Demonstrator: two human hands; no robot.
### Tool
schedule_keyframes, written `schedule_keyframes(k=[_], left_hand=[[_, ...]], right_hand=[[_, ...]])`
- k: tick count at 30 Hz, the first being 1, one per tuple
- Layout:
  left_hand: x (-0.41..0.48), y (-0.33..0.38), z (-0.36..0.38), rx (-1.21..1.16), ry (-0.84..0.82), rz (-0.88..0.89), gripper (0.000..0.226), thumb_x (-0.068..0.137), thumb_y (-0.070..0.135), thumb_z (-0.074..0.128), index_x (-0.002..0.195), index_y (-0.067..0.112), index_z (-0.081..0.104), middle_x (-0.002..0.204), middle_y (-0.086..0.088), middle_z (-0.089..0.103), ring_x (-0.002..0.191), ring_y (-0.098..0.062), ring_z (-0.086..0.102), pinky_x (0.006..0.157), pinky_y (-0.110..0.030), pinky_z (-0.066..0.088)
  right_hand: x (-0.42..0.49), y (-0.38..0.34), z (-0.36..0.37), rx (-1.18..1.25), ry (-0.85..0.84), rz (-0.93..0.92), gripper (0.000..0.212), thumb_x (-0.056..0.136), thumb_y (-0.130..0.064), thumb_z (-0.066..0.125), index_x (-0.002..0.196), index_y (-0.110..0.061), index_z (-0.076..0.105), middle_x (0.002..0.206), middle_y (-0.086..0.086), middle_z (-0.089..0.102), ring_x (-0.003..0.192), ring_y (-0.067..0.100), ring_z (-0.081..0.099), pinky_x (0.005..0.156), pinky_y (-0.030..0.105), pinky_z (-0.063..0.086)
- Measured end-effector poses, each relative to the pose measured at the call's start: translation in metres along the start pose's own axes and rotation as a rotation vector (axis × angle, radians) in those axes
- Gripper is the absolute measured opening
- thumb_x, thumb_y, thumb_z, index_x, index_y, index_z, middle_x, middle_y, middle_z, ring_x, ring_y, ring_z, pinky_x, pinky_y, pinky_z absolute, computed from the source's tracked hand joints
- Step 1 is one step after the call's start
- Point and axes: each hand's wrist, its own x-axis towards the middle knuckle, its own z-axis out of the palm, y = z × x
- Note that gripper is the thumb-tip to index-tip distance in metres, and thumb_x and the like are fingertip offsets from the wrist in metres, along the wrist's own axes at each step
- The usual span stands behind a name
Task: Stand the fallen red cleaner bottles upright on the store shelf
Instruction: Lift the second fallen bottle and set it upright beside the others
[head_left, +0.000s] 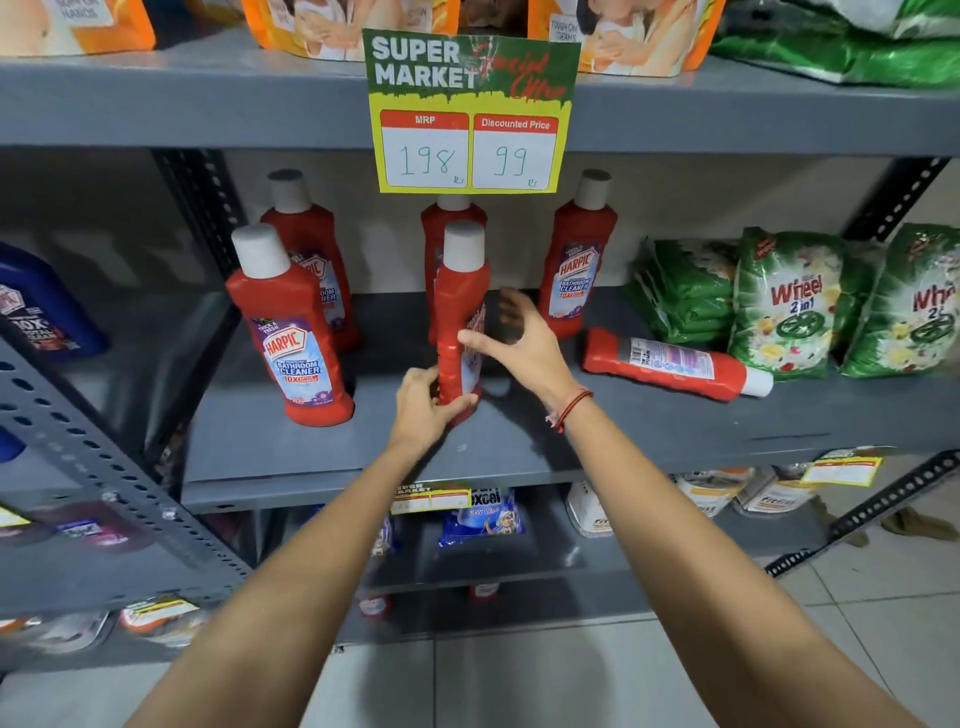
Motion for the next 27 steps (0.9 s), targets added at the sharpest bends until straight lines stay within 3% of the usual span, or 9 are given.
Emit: schedule_keyframes(k=[3, 6, 9, 13, 16, 19, 22, 25, 27], left_hand=[[0.01, -0.004, -0.02, -0.088, -0.167, -0.005, 0.047, 0.069, 0.017, 0.079, 0.111, 0.006, 0.061, 0.108, -0.015, 0.067, 0.09, -0.015, 0.063, 0.073, -0.011, 0.048], [0.017, -0.002, -0.028, -0.101, -0.255, -0.039, 0.055, 0.069, 0.012, 0.079, 0.118, 0.004, 0.056, 0.114, -0.013, 0.067, 0.094, -0.013, 0.064, 0.078, -0.014, 0.05], [0.024, -0.002, -0.033, -0.095, -0.341, -0.054, 0.055, 0.07, 0.013, 0.078, 0.119, 0.003, 0.054, 0.116, -0.013, 0.066, 0.093, -0.012, 0.063, 0.073, -0.007, 0.05], [0.03, -0.002, -0.038, -0.016, -0.409, -0.038, 0.054, 0.071, 0.019, 0.077, 0.118, 0.004, 0.055, 0.116, -0.011, 0.066, 0.096, -0.012, 0.063, 0.086, -0.021, 0.05], [0.029, 0.0, -0.037, 0.017, -0.404, -0.042, 0.057, 0.072, 0.021, 0.076, 0.121, 0.003, 0.053, 0.118, -0.012, 0.065, 0.099, -0.015, 0.062, 0.089, -0.027, 0.05], [0.022, 0.002, -0.036, 0.092, -0.358, -0.034, 0.055, 0.074, 0.024, 0.075, 0.121, 0.003, 0.054, 0.119, -0.014, 0.065, 0.099, -0.018, 0.062, 0.091, -0.031, 0.05], [0.004, 0.003, -0.033, 0.302, -0.286, -0.035, 0.054, 0.075, 0.036, 0.073, 0.118, 0.007, 0.057, 0.117, -0.014, 0.066, 0.105, -0.027, 0.063, 0.091, -0.04, 0.051], [-0.019, 0.011, -0.032, 0.707, -0.136, 0.004, 0.045, 0.081, 0.051, 0.06, 0.103, 0.011, 0.06, 0.106, -0.018, 0.068, 0.099, -0.037, 0.062, 0.075, -0.04, 0.05], [-0.026, 0.021, -0.028, 0.814, -0.175, 0.071, 0.042, 0.084, 0.052, 0.055, 0.098, 0.012, 0.06, 0.101, -0.017, 0.069, 0.095, -0.039, 0.062, 0.072, -0.041, 0.049]], right_hand=[[0.009, 0.01, -0.001, 0.007, -0.229, 0.064, 0.08, 0.069, -0.032, 0.081, 0.136, -0.019, 0.039, 0.136, 0.005, 0.055, 0.125, 0.019, 0.052, 0.109, 0.04, 0.042], [0.011, 0.011, 0.004, -0.01, -0.239, 0.1, 0.061, 0.072, -0.026, 0.08, 0.123, -0.017, 0.047, 0.127, 0.011, 0.062, 0.114, 0.023, 0.061, 0.102, 0.047, 0.048], [0.005, 0.013, 0.011, -0.044, -0.132, 0.064, 0.059, 0.072, -0.028, 0.08, 0.121, -0.012, 0.05, 0.122, 0.012, 0.066, 0.105, 0.021, 0.065, 0.094, 0.039, 0.054], [-0.003, 0.014, 0.018, -0.036, -0.015, 0.024, 0.057, 0.074, -0.027, 0.078, 0.12, -0.008, 0.051, 0.12, 0.013, 0.066, 0.105, 0.024, 0.066, 0.086, 0.028, 0.052], [-0.002, 0.011, 0.017, -0.055, -0.023, 0.019, 0.057, 0.075, -0.027, 0.078, 0.121, -0.006, 0.051, 0.122, 0.014, 0.065, 0.106, 0.025, 0.066, 0.083, 0.028, 0.054], [-0.002, 0.011, 0.01, -0.081, -0.065, 0.012, 0.061, 0.073, -0.028, 0.079, 0.122, -0.008, 0.049, 0.123, 0.012, 0.065, 0.106, 0.023, 0.065, 0.073, 0.02, 0.054], [-0.005, 0.02, -0.011, -0.049, -0.01, 0.045, 0.067, 0.072, -0.031, 0.079, 0.127, -0.008, 0.048, 0.126, 0.01, 0.062, 0.11, 0.018, 0.06, 0.089, 0.025, 0.05], [-0.005, 0.038, -0.055, -0.123, 0.137, 0.089, 0.054, 0.076, -0.025, 0.077, 0.121, -0.005, 0.055, 0.12, 0.013, 0.063, 0.107, 0.019, 0.06, 0.088, 0.023, 0.045], [-0.003, 0.054, -0.092, -0.232, 0.198, 0.162, 0.045, 0.078, -0.015, 0.075, 0.116, 0.0, 0.058, 0.117, 0.019, 0.065, 0.108, 0.028, 0.061, 0.091, 0.027, 0.046]])
